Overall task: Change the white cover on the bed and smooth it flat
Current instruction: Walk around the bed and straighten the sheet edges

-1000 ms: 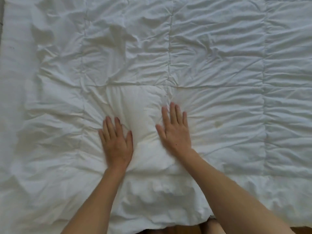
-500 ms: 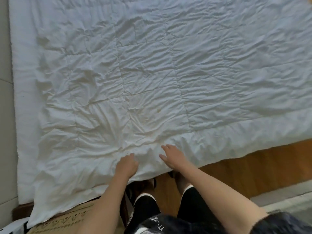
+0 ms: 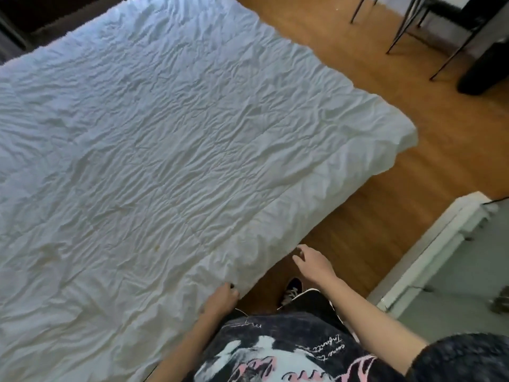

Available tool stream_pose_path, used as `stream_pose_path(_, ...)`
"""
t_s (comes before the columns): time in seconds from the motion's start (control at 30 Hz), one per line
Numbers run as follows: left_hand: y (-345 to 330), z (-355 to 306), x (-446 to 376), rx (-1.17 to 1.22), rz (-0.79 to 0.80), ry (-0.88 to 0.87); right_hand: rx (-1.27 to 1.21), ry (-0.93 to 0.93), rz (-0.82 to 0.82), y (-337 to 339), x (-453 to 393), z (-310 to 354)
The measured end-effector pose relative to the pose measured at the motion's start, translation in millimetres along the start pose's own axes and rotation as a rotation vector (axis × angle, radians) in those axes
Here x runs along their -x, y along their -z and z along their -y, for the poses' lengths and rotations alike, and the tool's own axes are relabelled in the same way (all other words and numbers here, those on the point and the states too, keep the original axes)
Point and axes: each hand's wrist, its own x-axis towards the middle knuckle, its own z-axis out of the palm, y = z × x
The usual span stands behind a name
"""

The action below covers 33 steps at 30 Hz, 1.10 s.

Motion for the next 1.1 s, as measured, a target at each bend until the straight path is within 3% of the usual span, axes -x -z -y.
stream_pose_path(0.17, -4.4, -149.4, -22.7, -0.135, 0.046, -0.094, -0.116, -0.164, -0.095, 92.4, -13.6, -93.6)
stream_pose_path(0.6, 5.9, -486.3, -123.7, -0.520, 0.160, -0.429, -0.406, -0.469, -0.075, 242.2, -83.4, -243.2)
stream_pose_path(0.77, 11.3, -610.9, -166.0, -0.623, 0.203, -0.475, -0.440, -0.617, -0.063, 317.6, -111.9, -289.5)
stream_pose_path(0.93, 6.5, -723.4, -192.2, -0.754, 0.271, -0.570, -0.514, -0.627, -0.145, 409.8, -154.6, -333.2)
stream_pose_path(1.1, -8.5, -837.5, -227.7, -0.782, 0.266, -0.534, -0.578, -0.599, -0.175, 496.0, -214.9, -397.5)
